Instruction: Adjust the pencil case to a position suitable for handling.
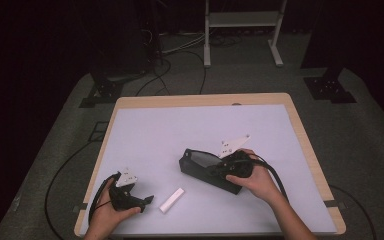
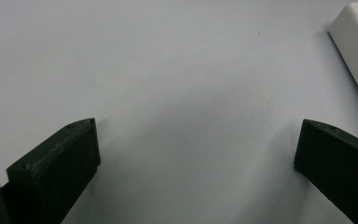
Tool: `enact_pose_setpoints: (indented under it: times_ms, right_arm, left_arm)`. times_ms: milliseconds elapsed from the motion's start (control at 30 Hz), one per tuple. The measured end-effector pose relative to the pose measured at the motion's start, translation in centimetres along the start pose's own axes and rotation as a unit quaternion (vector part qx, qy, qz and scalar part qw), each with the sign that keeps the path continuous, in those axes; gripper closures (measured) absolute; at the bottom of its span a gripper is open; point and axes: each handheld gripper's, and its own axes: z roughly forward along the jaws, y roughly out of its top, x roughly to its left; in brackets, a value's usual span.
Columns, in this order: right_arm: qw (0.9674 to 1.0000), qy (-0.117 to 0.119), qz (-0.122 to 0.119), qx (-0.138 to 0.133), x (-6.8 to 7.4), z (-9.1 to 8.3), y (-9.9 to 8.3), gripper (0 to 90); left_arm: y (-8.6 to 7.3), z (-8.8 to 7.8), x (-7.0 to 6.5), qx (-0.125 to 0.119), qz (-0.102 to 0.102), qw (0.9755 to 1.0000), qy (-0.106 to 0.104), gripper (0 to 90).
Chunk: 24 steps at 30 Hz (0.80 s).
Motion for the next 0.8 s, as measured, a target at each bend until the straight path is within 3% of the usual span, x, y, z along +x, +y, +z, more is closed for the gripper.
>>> enact_pose_setpoints:
  times_ms: [433,800]
  right_arm:
    - [0.9997,0.015,-0.016,0.012,0.9,1.5,0.3,88.1]
    - [0.9993,0.015,-0.023,0.024,1.1,2.1,0.2,87.3]
  left_arm:
    - [0.0,0.0,0.0,0.000,0.000,1.0000,0.000,0.0]
    - [0.0,0.0,0.0,0.000,0.000,1.0000,0.000,0.0]
